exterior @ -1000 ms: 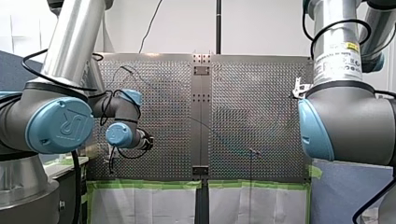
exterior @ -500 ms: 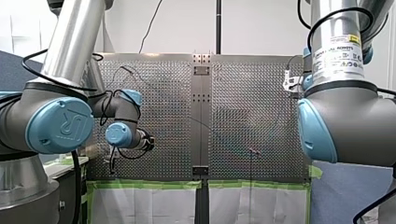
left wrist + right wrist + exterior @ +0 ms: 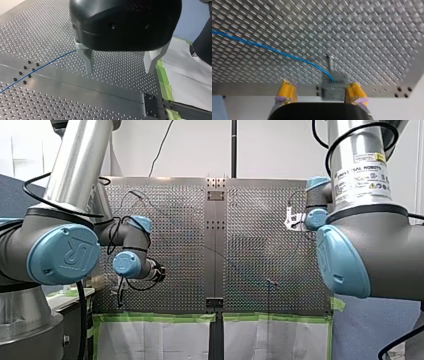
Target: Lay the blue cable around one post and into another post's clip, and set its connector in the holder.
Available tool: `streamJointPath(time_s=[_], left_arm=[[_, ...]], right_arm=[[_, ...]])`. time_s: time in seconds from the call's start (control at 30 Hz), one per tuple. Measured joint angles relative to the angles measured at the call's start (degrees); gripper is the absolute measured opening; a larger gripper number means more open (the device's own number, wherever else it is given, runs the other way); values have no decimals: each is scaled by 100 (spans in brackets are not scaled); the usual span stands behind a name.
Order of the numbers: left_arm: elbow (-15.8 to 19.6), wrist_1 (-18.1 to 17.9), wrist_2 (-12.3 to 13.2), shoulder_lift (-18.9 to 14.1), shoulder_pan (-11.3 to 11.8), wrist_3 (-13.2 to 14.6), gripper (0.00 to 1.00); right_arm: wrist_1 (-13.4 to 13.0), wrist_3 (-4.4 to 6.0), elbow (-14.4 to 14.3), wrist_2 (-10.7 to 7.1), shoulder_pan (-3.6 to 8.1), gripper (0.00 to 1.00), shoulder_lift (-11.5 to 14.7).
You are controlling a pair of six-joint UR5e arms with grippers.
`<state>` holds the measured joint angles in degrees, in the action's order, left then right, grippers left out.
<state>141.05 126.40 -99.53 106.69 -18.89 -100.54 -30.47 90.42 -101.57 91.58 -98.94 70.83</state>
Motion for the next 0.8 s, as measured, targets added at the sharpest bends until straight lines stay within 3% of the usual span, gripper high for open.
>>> streamJointPath(time_s=[0.17,0.37,0.57,0.8], left_arm=[[-1,-2,-8,-2,8,-7,100],[-82,-22,-19,-3,20,-9,100],[-329,-45,-31,0,-1,-9,100],[-567,-196,-227,-1,-64,22,100]], right_arm=[[29,-82,-229,105,-264,100,-8],[27,-195,-277,343,-538,100,-30],[-122,-221,-280,617,-836,100,-151],[-331,-225,-221,742,-1203,100,-431]])
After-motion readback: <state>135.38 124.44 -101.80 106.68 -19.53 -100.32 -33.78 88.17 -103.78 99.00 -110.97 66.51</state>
